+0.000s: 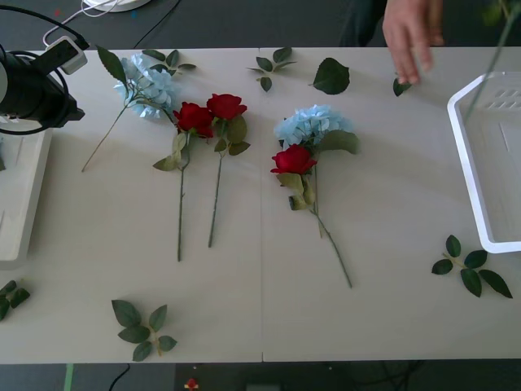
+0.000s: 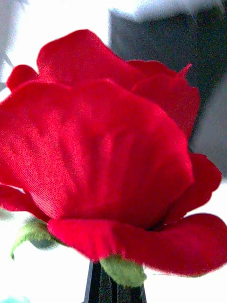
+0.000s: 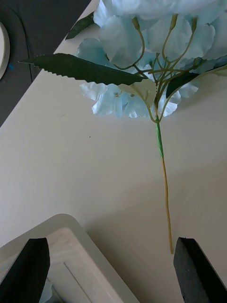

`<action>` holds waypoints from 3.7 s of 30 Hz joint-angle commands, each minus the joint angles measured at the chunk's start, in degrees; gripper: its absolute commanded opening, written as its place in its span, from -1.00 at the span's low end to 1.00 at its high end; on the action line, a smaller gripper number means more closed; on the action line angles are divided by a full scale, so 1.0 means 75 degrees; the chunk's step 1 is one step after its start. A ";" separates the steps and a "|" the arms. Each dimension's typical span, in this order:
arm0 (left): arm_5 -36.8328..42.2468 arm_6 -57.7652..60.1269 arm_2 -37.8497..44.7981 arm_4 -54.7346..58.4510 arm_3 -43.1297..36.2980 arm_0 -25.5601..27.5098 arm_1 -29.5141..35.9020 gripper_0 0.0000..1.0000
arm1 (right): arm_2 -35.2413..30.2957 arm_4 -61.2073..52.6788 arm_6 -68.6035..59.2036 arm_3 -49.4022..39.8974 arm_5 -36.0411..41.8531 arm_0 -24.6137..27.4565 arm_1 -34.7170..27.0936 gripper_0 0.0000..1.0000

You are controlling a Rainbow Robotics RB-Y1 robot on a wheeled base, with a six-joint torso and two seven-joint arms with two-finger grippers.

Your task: Place the red flowers into the right box and the blue flowers into the left box. If a person shows an open palm, hand one flower to the person first, then continue sorting.

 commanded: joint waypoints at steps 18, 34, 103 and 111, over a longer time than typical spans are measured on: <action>-0.0098 -0.0357 0.0070 -0.0083 -0.0194 0.0043 -0.0019 0.51 | -0.0861 0.0296 0.3829 -0.0615 -0.3022 0.0123 0.2436 -1.00; -0.0098 -0.0357 0.0070 -0.0083 -0.0194 0.0043 -0.0019 0.50 | -0.0861 0.0108 0.3641 -0.0604 -0.2624 0.0147 0.2342 1.00; -0.5348 -0.0299 -0.1794 -0.0775 0.4939 -0.1398 -0.2785 0.52 | 0.2455 0.6319 -0.6695 0.0697 0.4829 -0.0744 0.5741 1.00; -0.5348 -0.0310 -0.1805 -0.0798 0.4963 -0.1386 -0.2667 0.51 | 0.2619 0.6776 -0.6683 0.1728 0.4115 -0.0744 0.6045 1.00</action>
